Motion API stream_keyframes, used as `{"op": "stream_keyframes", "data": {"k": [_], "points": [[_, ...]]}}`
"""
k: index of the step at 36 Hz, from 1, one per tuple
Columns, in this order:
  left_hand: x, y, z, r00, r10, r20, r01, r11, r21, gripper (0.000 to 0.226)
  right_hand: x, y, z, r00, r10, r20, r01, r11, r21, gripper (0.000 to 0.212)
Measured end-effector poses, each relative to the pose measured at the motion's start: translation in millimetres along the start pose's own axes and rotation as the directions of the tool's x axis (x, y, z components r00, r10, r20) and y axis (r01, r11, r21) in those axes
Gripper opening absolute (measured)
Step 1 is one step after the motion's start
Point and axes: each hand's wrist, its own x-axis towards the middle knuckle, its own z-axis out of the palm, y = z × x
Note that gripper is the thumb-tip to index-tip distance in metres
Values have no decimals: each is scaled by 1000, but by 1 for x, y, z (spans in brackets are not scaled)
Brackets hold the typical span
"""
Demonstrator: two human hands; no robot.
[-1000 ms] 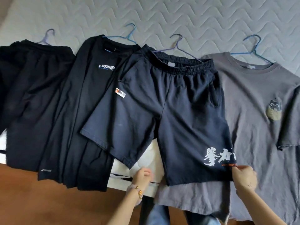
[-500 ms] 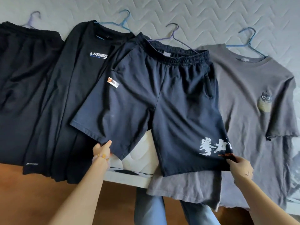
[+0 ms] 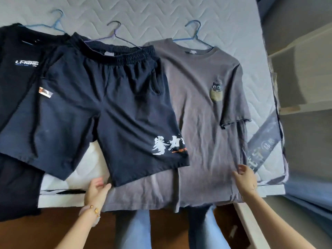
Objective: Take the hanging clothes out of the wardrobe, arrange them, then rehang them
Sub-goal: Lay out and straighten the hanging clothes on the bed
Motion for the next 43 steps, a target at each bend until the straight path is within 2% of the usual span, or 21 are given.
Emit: {"op": "stream_keyframes", "data": {"k": [4, 7, 9, 11, 15, 20, 25, 28, 31, 35, 39, 43], "points": [[-15, 11, 27, 987, 147, -70, -120, 947, 299, 23, 70, 69, -12, 999, 30, 21, -31, 999, 30, 52], [-19, 18, 38, 969, 214, -126, -161, 927, 338, 18, 84, 72, -20, 998, -18, 61, 11, 994, 107, 25], [-16, 18, 44, 966, 218, -137, -167, 935, 313, 16, 65, 47, -30, 991, -70, 116, 57, 992, 114, 23], [-15, 17, 47, 969, 207, -132, -160, 940, 302, 13, 65, 42, -30, 974, -118, 192, 109, 992, 56, 31], [-15, 10, 45, 979, 156, -132, -104, 936, 335, 11, 72, 43, -33, 959, -164, 230, 165, 986, 12, 25], [-32, 9, 53, 988, 52, -149, -4, 951, 310, 29, 79, 54, -52, 971, -188, 147, 180, 981, 67, 23], [-58, 13, 82, 1000, -15, -25, 23, 942, 336, 49, 101, 68, -86, 977, -208, 54, 206, 978, 33, 15], [-72, 13, 102, 996, -67, 58, 47, 954, 297, 44, 121, 82, -101, 978, -210, -3, 210, 977, -28, 14], [-82, 9, 114, 990, -88, 110, 53, 956, 289, 42, 134, 98, -115, 985, -169, -17, 167, 982, -90, 12], [-93, -1, 128, 976, -115, 187, 39, 929, 368, 54, 143, 118, -130, 997, -79, -25, 75, 988, -138, 14], [-105, 2, 138, 983, -158, 92, 101, 891, 443, 61, 147, 139, -125, 998, -28, 61, 36, 992, -122, 17], [-107, 7, 137, 983, -184, -3, 156, 827, 540, 62, 142, 148, -118, 984, 33, 178, -34, 999, 2, 21]]}}
